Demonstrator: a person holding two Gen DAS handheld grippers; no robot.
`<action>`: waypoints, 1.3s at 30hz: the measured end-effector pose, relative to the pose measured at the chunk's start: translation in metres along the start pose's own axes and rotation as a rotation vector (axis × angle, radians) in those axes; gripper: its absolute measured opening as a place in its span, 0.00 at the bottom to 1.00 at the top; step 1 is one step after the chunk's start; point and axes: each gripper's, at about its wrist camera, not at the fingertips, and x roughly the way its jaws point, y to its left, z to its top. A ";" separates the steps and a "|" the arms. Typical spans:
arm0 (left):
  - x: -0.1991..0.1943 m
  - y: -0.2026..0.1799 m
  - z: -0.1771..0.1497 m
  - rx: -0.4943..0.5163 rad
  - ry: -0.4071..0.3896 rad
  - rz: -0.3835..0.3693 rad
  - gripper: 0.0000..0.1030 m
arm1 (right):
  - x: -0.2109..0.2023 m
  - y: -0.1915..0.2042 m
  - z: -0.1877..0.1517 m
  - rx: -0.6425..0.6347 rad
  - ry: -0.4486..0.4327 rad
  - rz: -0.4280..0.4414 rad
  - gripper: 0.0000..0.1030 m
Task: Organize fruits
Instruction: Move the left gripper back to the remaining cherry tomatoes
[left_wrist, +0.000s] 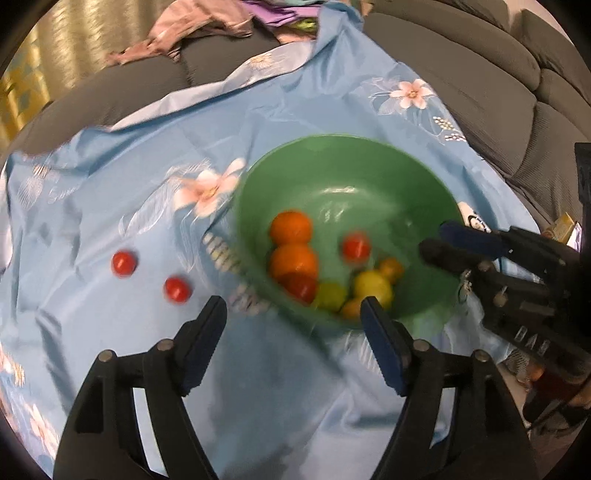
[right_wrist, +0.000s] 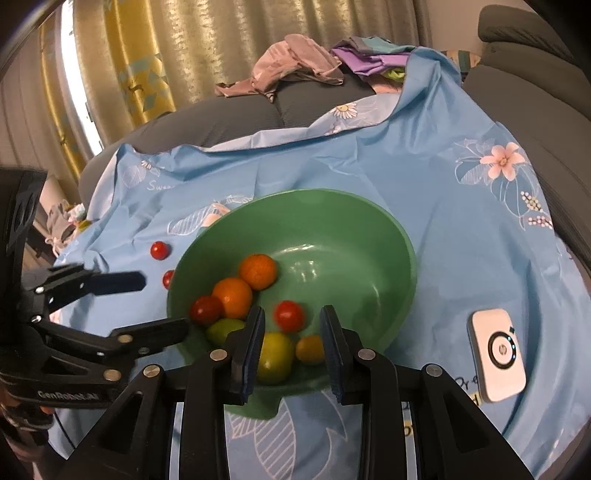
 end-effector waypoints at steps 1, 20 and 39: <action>-0.003 0.004 -0.006 -0.015 0.004 0.008 0.74 | -0.001 0.000 -0.001 0.003 0.000 0.004 0.30; -0.064 0.093 -0.131 -0.316 0.037 0.075 0.78 | -0.019 0.092 -0.014 -0.149 0.035 0.135 0.30; -0.055 0.141 -0.165 -0.435 0.028 0.034 0.78 | 0.063 0.163 -0.006 -0.251 0.164 0.200 0.30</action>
